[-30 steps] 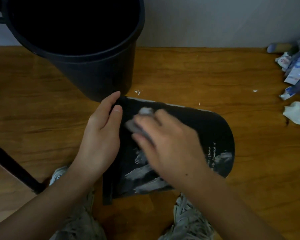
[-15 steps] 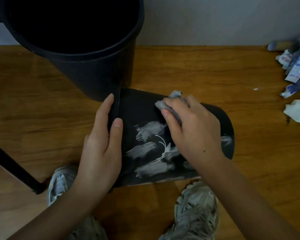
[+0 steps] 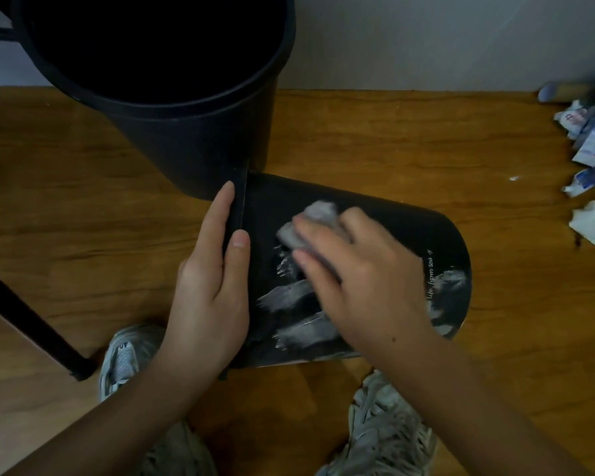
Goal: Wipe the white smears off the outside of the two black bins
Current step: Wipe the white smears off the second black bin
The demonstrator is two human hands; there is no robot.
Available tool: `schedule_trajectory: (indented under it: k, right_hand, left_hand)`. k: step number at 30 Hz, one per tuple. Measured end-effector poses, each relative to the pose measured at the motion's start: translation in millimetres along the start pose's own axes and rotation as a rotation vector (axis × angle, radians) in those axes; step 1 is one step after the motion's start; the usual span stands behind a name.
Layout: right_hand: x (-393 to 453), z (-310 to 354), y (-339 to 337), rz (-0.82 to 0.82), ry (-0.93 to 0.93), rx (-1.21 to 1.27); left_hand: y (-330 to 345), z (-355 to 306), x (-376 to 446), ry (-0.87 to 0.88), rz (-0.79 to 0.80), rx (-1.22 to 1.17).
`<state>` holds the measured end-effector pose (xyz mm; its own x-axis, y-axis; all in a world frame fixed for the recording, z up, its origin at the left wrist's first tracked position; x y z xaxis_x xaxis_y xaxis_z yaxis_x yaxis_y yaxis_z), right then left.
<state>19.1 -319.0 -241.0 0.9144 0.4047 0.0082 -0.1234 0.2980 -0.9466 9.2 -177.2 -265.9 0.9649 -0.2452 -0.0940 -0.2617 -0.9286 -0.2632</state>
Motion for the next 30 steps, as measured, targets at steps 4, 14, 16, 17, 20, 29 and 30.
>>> schedule_trajectory:
  k: [4,14,16,17,20,29,30]
  right_hand:
    - [-15,17,9,0.060,-0.183,-0.006]
    - [2,27,4,0.027,-0.124,0.042]
    - [-9,19,4,0.010,-0.142,0.065]
    - [-12,14,3,-0.006,-0.129,0.073]
    - [-3,8,0,-0.031,-0.077,0.090]
    - [-16,34,13,0.014,-0.173,-0.009]
    - [-20,37,14,0.012,-0.188,-0.041]
  left_hand:
    - [-1,1,-2,0.006,0.002,-0.001]
    - [-1,3,-2,0.017,0.019,-0.033]
    - [-2,3,-1,0.016,0.029,-0.060]
    - [-2,5,0,0.013,0.032,-0.060]
    - [-1,11,-1,0.025,0.014,-0.004]
    - [-6,12,8,0.013,0.024,-0.069]
    - [-6,13,8,0.013,0.018,-0.071]
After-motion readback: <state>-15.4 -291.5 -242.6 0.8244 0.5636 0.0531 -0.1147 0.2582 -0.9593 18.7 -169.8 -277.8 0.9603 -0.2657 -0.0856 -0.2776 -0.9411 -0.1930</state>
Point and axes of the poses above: each hand's wrist, its own x-axis towards the middle knuckle, its own y-axis out of the palm, z = x × y, the point moved 5 cm from there along x, towards the middle knuckle, and after that the axes turned 15 degrees about z, right-handed, at the moved point
